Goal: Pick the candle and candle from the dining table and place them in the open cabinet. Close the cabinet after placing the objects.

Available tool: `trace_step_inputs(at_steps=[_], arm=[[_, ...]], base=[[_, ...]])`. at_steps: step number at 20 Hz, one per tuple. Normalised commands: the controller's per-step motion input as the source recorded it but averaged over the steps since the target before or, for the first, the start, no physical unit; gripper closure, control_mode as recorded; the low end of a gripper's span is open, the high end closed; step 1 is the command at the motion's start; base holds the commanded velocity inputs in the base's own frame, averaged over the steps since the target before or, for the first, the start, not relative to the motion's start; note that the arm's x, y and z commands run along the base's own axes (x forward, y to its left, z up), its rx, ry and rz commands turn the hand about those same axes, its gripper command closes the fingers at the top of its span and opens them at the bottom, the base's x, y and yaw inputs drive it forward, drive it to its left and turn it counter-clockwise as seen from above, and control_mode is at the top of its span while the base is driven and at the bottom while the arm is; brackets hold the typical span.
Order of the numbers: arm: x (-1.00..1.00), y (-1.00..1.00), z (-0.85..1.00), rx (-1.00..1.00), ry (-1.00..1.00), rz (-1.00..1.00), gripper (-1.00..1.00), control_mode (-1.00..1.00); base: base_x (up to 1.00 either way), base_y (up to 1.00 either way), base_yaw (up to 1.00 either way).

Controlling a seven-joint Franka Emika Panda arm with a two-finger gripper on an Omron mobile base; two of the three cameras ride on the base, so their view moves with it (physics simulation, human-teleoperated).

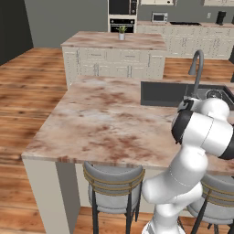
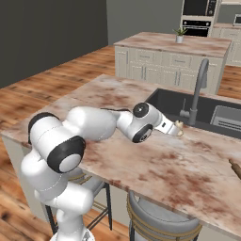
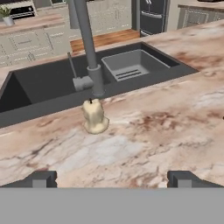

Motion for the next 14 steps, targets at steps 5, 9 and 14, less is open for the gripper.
trace_step_inputs(at_steps=[5,9,14], arm=[[0.21,0.00,-0.17,0.00,-0.08,0.00,-1.00,-1.00],[0.42,0.00,-0.26,0.00,-0.03,0.00,-1.00,-1.00],[0.44,-0.19,-0.20,0.00,0.05,0.01,-1.00,-1.00]], base=[[0.00,0.00,0.00],[0.00,0.00,0.00],[0.00,0.00,0.00]])
